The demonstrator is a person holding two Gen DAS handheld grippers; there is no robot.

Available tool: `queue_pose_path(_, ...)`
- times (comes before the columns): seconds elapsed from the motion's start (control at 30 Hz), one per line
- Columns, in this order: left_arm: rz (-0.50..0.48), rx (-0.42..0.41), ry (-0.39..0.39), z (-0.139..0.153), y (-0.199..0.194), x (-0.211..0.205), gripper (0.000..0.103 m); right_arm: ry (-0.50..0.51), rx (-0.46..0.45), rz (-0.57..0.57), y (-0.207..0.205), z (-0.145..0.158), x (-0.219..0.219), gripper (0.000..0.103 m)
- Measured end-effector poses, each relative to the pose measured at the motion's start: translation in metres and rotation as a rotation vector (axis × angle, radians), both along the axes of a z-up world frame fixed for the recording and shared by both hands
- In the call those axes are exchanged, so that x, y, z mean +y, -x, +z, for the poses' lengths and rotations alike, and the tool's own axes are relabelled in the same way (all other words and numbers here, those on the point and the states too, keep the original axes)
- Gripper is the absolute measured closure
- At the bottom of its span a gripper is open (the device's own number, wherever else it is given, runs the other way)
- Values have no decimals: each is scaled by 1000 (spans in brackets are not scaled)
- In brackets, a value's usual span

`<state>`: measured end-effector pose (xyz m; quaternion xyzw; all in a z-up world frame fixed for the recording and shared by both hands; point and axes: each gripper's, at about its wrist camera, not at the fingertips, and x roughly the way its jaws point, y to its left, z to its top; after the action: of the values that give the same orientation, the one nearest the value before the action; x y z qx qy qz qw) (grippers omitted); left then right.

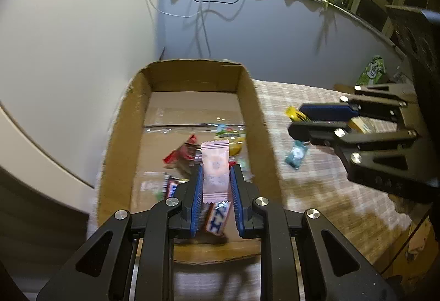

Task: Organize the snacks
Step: 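Carry pink wrapper and yellow candy over the box and open both tools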

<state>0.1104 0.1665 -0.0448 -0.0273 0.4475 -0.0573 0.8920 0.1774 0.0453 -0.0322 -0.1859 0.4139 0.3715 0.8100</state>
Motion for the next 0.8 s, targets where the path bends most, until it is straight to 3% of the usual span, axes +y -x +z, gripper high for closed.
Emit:
queue_pose_path(0.27, 29, 11, 9, -8, 1, 20, 84, 9, 8, 33, -12, -2, 35, 78)
queue_pose_path(0.67, 23, 5, -16, -12, 0, 19, 83, 0, 44, 33, -21, -9, 47, 78)
queue_pose_path(0.8, 21, -2, -32, -10, 2, 15, 72, -5, 22, 24, -20, -7, 45, 47)
